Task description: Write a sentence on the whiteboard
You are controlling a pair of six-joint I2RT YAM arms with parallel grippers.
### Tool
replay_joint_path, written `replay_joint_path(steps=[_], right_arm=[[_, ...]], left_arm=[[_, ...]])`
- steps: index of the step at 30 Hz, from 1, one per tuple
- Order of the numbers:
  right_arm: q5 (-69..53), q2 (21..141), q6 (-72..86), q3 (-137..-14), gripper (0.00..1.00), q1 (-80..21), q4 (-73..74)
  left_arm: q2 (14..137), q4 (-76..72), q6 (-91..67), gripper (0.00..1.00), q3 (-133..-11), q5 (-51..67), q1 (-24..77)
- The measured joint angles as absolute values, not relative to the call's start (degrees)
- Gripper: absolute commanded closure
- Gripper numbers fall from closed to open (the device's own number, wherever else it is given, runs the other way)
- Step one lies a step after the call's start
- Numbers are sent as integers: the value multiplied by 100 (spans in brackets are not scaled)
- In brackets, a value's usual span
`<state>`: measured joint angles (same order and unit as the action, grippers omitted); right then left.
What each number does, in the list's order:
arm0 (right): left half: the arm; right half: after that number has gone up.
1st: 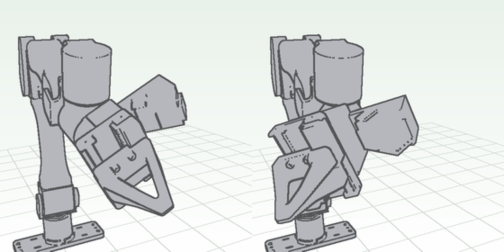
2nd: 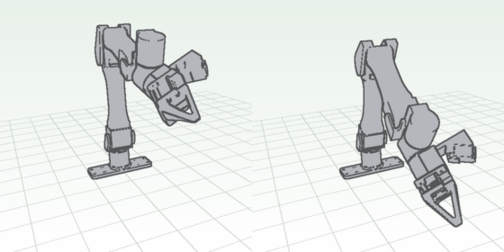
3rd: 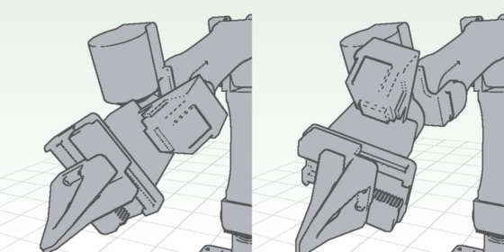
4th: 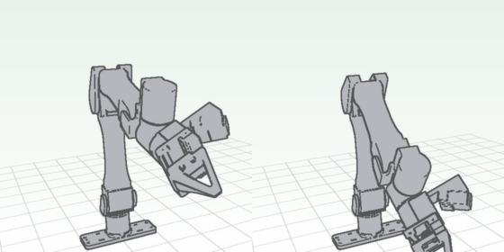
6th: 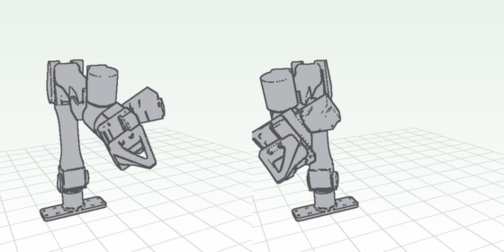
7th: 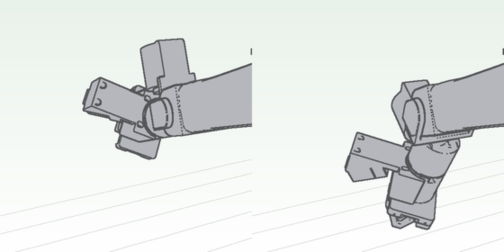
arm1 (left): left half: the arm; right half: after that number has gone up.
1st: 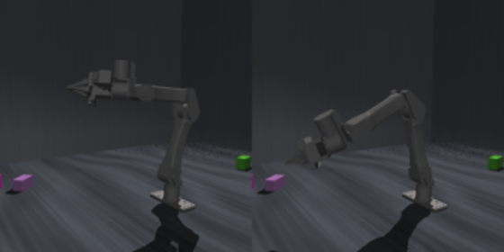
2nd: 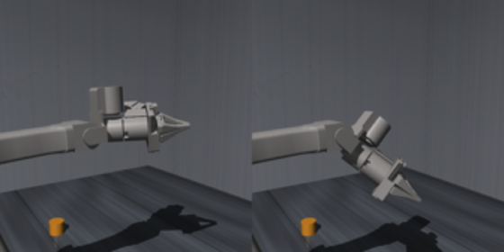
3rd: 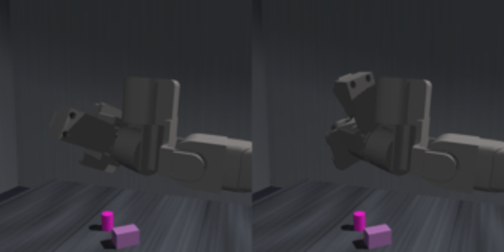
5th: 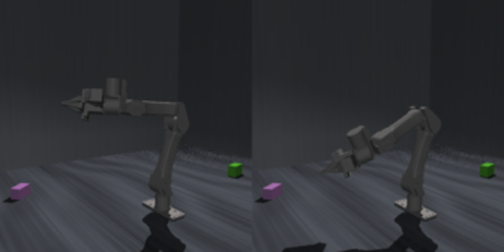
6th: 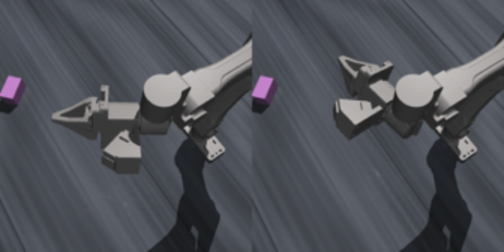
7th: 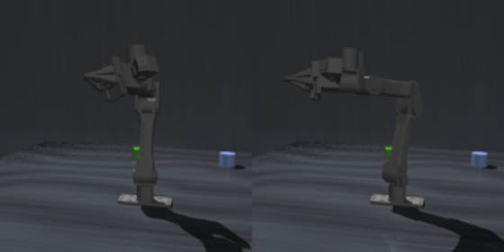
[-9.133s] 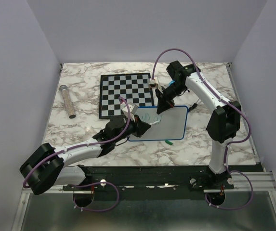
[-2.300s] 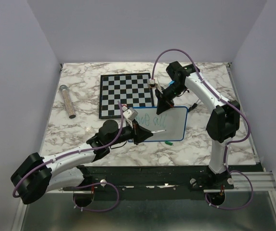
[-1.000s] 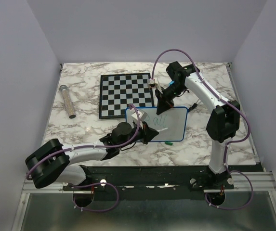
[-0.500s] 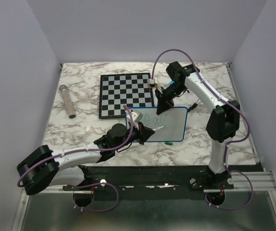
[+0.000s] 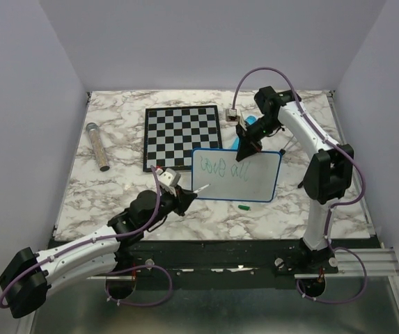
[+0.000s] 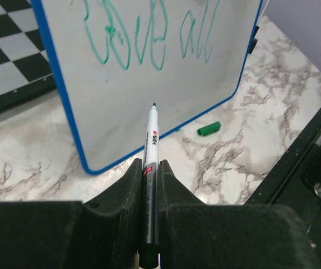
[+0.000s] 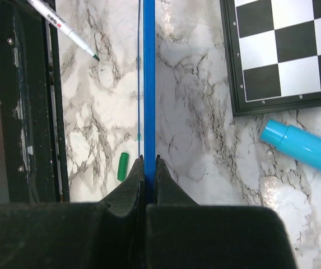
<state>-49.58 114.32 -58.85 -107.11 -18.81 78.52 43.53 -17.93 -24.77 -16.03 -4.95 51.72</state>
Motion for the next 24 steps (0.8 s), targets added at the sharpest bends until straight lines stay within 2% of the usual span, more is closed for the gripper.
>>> replay_joint_path(steps=[10,24], right_arm=[[-4950,11419,-6099,-10632,100,-1522,7994],[-4956,11419,-6158,-10621,100,-1304,8049]], left_arm=[[4563,-2816,-2467,100,-681,-539,4890],[5227,-4252,-2447,100,-670,-486,4703]])
